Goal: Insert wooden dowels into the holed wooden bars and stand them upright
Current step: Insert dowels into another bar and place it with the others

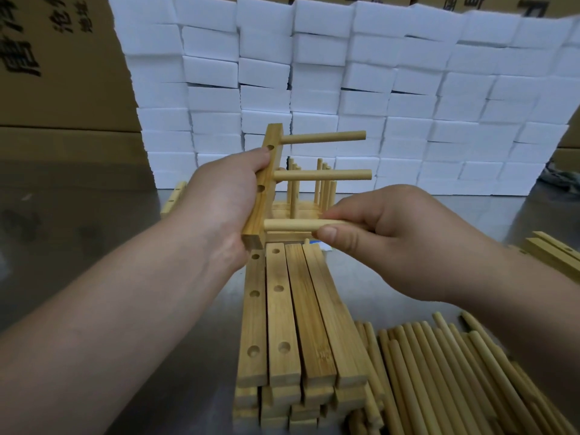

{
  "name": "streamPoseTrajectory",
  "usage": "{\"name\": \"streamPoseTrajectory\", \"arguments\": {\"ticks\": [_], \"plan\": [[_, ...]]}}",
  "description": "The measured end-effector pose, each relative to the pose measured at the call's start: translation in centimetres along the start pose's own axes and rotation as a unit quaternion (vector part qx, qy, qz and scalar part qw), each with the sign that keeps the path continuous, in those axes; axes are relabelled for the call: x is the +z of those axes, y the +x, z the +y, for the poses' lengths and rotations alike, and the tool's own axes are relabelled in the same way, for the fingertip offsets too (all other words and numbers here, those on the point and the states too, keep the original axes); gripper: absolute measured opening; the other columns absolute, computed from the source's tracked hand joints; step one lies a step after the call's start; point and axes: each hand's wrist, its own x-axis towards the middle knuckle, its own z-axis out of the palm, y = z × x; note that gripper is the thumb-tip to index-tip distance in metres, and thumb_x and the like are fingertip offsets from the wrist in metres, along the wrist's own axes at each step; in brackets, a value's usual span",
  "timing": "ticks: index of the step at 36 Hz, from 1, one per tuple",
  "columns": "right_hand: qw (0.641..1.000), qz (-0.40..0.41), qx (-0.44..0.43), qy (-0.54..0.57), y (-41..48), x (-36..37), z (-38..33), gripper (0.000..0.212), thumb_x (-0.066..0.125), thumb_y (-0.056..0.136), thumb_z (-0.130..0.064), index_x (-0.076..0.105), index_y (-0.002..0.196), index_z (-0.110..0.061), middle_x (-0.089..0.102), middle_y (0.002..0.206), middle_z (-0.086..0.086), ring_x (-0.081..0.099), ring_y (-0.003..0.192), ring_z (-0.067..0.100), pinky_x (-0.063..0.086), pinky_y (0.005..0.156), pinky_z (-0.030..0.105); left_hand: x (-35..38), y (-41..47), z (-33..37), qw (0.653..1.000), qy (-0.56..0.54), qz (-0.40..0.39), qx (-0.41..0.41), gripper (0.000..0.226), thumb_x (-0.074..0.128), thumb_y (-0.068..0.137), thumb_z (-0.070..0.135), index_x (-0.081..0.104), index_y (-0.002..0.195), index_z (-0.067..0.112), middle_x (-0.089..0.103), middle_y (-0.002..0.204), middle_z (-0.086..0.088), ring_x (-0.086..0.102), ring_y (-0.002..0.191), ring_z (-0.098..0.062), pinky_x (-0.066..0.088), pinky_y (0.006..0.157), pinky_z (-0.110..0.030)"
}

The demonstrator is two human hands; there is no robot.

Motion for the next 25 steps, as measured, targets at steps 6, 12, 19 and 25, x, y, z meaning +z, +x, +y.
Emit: {"name": "streamPoseTrajectory", "arguments": {"ticks": [6, 12, 19, 25], "plan": [[0.999, -0.005, 0.027, 0.047, 0.1, -0.1, -0.2, 0.03, 0.042, 0.072, -0.051, 0.064, 0.069, -0.031, 0.045, 0.045, -0.013, 0.043, 0.044, 0.003, 0.036, 0.048, 0.014, 0.1, 0.2, -0.1, 1.0, -0.001, 0.006, -0.005, 0.029, 0.06, 0.088, 0.027, 0.067, 0.061, 0.017, 0.057, 0.045, 0.001, 0.052, 0.031, -0.012, 0.041, 0.034, -0.018], [0.995, 0.027, 0.04, 0.083, 0.2, -1.0, -0.2, 0.037, 0.047, 0.073, -0.071, 0.065, 0.077, -0.039, 0.056, 0.051, -0.016, 0.05, 0.045, 0.001, 0.041, 0.048, 0.015, -0.3, 1.2, 0.3, 1.0, -0.003, -0.011, -0.006, 0.02, 0.059, 0.088, 0.025, 0.068, 0.073, 0.016, 0.058, 0.072, -0.006, 0.048, 0.044, -0.014, 0.043, 0.041, -0.015], [0.966, 0.151, 0.116, 0.177, 0.5, -2.6, 1.3, 0.025, 0.047, 0.074, -0.041, 0.068, 0.077, -0.026, 0.065, 0.059, -0.004, 0.054, 0.045, 0.007, 0.043, 0.052, 0.029, -1.3, 2.6, 1.4, 0.989, -0.022, -0.119, -0.081, 0.02, 0.049, 0.09, 0.021, 0.065, 0.092, 0.009, 0.061, 0.076, -0.002, 0.047, 0.046, -0.008, 0.033, 0.04, -0.013], [0.963, 0.149, 0.18, 0.136, 1.3, -1.5, 3.7, 0.03, 0.055, 0.083, -0.026, 0.054, 0.113, -0.032, 0.066, 0.082, -0.015, 0.062, 0.058, 0.001, 0.055, 0.064, 0.037, -0.9, 2.1, 0.4, 0.936, -0.061, -0.274, -0.21, 0.031, 0.051, 0.07, 0.015, 0.065, 0.094, 0.001, 0.067, 0.078, -0.011, 0.055, 0.042, -0.01, 0.037, 0.035, -0.012]]}}
